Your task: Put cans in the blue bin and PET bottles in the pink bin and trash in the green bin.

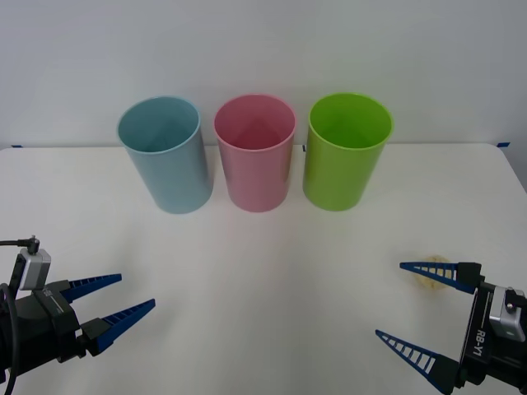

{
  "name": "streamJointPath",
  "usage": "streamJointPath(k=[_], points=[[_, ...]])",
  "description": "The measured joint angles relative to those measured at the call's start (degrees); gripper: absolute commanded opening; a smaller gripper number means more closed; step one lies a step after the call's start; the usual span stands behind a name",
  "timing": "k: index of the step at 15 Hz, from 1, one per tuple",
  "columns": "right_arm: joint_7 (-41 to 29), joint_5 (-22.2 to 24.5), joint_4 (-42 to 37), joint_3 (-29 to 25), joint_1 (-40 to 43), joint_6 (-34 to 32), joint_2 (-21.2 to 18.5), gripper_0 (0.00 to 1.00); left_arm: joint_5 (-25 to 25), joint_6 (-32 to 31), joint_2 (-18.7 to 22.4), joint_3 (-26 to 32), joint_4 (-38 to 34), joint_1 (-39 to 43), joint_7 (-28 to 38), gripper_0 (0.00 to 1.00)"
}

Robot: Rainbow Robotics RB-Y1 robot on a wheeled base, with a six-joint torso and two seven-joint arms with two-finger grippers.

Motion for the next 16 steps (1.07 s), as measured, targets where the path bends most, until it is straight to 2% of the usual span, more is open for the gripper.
streamJointPath(k=[16], points=[[0.0, 0.0, 0.0, 0.0, 0.0, 0.0, 0.0, 1.0, 0.0, 0.0, 0.0, 0.0, 0.0, 0.0, 0.0, 1.0]])
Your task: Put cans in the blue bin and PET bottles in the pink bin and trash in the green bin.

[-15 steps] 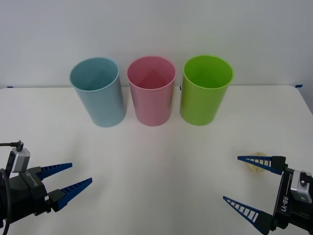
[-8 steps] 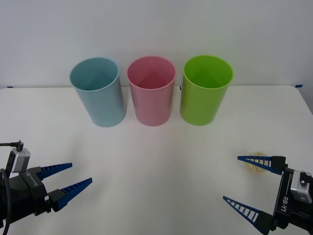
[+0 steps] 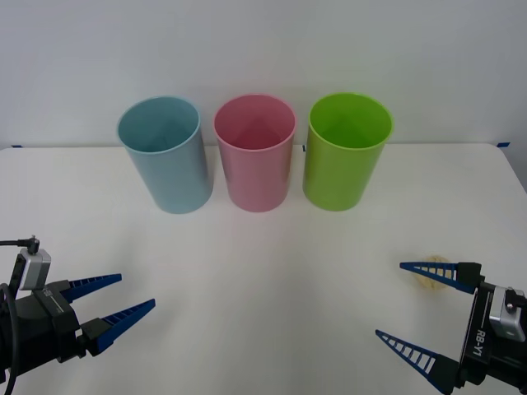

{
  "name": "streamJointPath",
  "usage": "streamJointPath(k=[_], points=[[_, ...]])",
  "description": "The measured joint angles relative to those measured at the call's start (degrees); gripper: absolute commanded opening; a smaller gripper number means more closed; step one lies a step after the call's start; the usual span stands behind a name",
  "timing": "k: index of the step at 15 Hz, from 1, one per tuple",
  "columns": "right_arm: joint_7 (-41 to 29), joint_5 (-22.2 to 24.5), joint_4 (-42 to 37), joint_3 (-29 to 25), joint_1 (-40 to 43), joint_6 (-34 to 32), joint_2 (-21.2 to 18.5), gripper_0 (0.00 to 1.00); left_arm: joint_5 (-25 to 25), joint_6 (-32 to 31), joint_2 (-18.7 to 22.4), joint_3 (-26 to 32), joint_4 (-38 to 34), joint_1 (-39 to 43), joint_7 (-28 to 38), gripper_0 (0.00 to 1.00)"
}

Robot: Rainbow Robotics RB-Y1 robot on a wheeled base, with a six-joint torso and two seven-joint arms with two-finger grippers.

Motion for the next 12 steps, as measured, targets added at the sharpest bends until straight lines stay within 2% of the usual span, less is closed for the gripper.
streamJointPath(k=[7, 12], points=[[-1.41, 1.29, -0.16, -0.89, -0.62, -0.07, -0.47, 1.0, 0.0, 0.0, 0.0, 0.0, 0.0, 0.0, 0.0, 1.0], [-13.47, 6.65, -5.87, -6.53, -2.83, -0.04, -4.42, 1.0, 0.0, 0.0, 0.0, 0.0, 0.0, 0.0, 0.0, 1.0]])
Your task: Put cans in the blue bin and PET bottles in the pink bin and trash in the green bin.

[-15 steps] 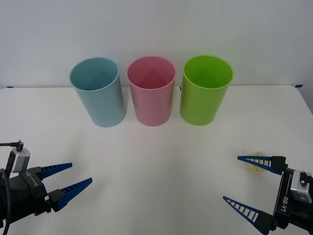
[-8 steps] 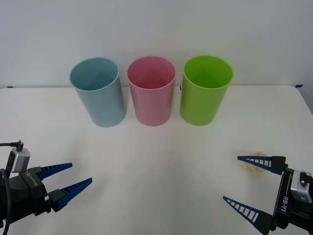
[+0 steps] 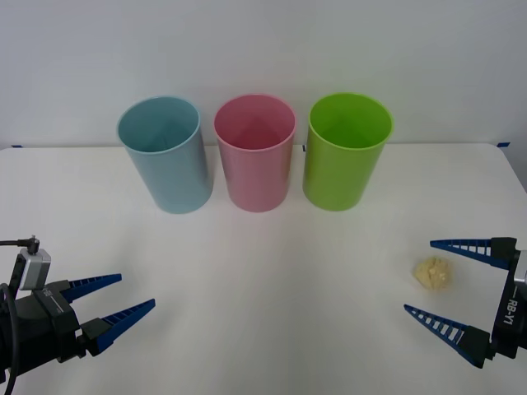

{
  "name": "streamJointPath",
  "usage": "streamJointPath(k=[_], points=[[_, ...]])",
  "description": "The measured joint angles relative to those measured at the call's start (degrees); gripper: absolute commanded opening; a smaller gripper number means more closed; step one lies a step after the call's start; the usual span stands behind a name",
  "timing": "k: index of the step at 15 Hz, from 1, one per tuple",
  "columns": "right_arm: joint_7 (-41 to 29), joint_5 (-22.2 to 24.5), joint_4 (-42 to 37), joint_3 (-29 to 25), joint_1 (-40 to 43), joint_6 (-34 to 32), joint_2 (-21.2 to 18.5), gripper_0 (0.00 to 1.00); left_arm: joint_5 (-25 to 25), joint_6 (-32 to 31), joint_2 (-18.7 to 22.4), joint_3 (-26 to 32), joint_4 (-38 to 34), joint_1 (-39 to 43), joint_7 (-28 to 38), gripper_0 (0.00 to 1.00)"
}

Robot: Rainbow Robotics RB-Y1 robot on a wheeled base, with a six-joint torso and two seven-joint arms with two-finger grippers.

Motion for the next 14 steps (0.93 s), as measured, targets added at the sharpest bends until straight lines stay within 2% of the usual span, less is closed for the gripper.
streamJointPath(k=[4, 8, 10, 14], points=[[-15.63, 9.32, -8.8, -3.67, -0.22, -0.41, -2.55, 1.0, 0.0, 0.0, 0.0, 0.0, 0.0, 0.0, 0.0, 1.0], [-30.57, 21.39, -16.74, -2.29, -0.95, -0.66, -2.92, 1.0, 0.0, 0.0, 0.0, 0.0, 0.0, 0.0, 0.0, 1.0], [-36.74, 27.49, -18.33, -0.85, -2.89, -1.94, -3.34, 1.0, 0.0, 0.0, 0.0, 0.0, 0.0, 0.0, 0.0, 1.0], [-44.06, 34.87, -18.47, -3.5, -6.51, -8.88, -3.49, 1.0, 0.0, 0.0, 0.0, 0.0, 0.0, 0.0, 0.0, 1.0]])
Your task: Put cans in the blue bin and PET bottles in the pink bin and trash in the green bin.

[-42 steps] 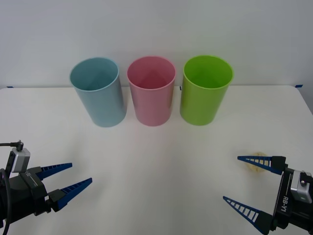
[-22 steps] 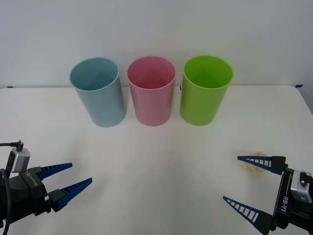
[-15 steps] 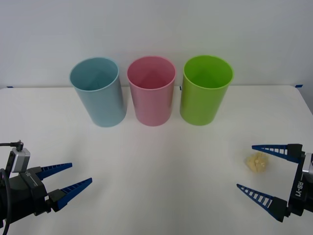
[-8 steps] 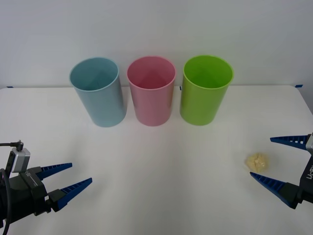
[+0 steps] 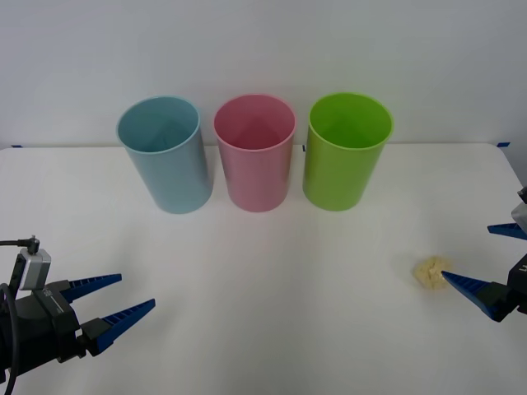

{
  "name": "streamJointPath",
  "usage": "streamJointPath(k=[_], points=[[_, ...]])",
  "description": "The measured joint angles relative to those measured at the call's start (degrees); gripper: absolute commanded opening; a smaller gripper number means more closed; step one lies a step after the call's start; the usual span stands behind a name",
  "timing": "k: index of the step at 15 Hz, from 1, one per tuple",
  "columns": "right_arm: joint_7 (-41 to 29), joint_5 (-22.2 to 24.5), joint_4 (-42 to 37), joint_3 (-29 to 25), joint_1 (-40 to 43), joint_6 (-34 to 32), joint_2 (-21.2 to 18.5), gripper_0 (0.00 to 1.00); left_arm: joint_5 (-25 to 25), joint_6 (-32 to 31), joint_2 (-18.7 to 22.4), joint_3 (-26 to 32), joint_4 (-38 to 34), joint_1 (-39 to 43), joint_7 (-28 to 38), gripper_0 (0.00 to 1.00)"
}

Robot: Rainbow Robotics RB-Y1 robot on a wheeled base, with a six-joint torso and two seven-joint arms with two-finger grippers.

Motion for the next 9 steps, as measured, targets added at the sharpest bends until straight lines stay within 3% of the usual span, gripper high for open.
streamJointPath(k=[6, 9], points=[[-0.92, 13.13, 2.23, 3.99, -4.39, -4.48, -0.17, 1.0, 0.0, 0.0, 0.0, 0.0, 0.0, 0.0, 0.0, 1.0], [-0.15, 16.25, 6.11, 5.76, -7.21, -6.66, -0.25, 1.0, 0.0, 0.0, 0.0, 0.0, 0.0, 0.0, 0.0, 1.0]])
